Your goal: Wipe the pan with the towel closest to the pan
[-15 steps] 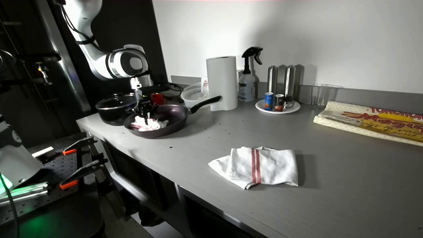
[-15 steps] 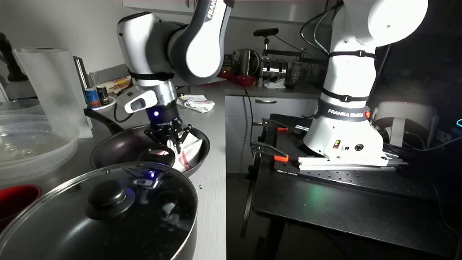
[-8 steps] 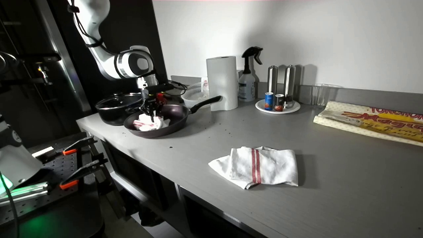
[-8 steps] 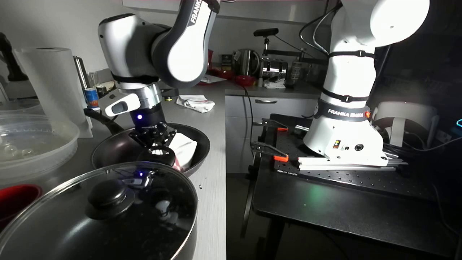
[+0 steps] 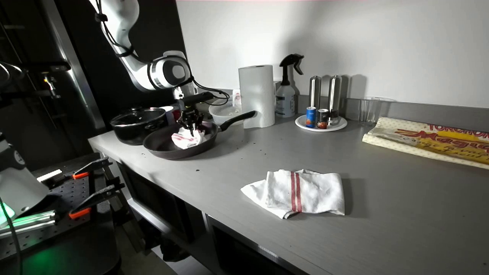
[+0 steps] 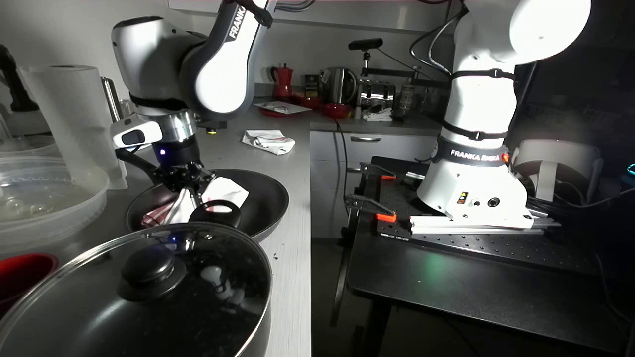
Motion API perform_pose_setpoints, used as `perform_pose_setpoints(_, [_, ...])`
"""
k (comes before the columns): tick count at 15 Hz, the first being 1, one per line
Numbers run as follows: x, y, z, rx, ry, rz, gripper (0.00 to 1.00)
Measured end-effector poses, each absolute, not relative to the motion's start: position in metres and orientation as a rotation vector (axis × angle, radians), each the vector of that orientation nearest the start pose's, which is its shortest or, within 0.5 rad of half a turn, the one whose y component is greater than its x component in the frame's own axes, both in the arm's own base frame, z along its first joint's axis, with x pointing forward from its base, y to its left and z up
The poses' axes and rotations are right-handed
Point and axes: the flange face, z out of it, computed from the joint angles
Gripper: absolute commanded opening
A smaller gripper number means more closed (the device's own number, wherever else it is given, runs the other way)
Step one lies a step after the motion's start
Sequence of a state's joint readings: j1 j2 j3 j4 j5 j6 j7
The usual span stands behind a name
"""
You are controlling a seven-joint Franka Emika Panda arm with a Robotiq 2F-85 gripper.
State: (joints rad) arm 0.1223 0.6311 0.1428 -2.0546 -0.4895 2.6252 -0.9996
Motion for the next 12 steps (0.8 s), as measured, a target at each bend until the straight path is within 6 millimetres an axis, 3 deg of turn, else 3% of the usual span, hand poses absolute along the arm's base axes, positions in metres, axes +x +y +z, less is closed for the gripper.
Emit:
perform_pose_setpoints(4, [0.559,0.149,0.131,2.05,2.192,-0.117,0.03])
perform_pose_setpoints(6, [0.56,0.143,0.145,2.068,2.158,-0.084,0.03])
perform_pose_setpoints(12, [0.575,0.105,0.225,2.196,1.945,0.084,0.03])
